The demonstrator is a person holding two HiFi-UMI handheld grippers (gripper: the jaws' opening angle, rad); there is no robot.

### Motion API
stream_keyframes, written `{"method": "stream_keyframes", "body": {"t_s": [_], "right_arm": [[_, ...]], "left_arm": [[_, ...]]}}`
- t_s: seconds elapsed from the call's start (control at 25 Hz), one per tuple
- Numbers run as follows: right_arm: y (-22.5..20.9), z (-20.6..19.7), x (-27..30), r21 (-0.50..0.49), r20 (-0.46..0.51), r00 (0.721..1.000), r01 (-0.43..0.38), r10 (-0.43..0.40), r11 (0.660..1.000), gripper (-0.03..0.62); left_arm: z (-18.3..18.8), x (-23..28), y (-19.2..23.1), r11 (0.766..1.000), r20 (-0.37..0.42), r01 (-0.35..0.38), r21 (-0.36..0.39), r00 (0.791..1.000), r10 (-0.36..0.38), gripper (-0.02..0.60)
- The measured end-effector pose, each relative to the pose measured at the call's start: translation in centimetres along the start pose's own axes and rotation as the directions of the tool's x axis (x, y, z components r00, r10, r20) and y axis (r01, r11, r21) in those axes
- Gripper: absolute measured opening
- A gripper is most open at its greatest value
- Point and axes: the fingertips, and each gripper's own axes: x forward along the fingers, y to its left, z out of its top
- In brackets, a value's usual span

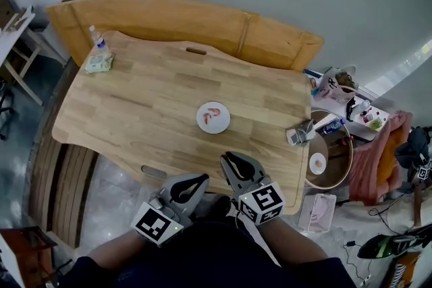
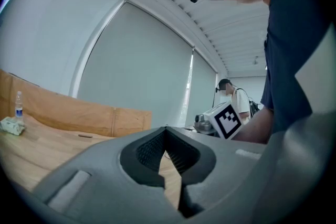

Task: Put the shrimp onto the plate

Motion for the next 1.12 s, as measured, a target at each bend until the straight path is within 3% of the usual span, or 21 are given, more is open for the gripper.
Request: {"method": "stream_keyframes", "body": {"t_s": [0.52,0.88,1.12], "right_arm": [[-7.9,-6.0,10.3,-0.065,-0.177,0.983,0.030,-0.041,0.997,0.060],[-11.8,-11.2,15.2,-0.076,-0.307,0.950,0.044,-0.065,0.996,0.060],[-14.4,-15.2,18.0,-0.092,-0.401,0.911,0.062,-0.094,0.994,0.060]], "left_arm": [[-0.6,0.6,3.6,0.997,-0.032,-0.066,-0.028,0.997,0.065,0.004],[-0.2,1.7,5.8,0.994,-0.039,-0.103,-0.036,0.994,0.101,0.004],[-0.5,1.8,6.7,0.990,-0.050,-0.134,-0.043,0.990,0.131,0.004]]}}
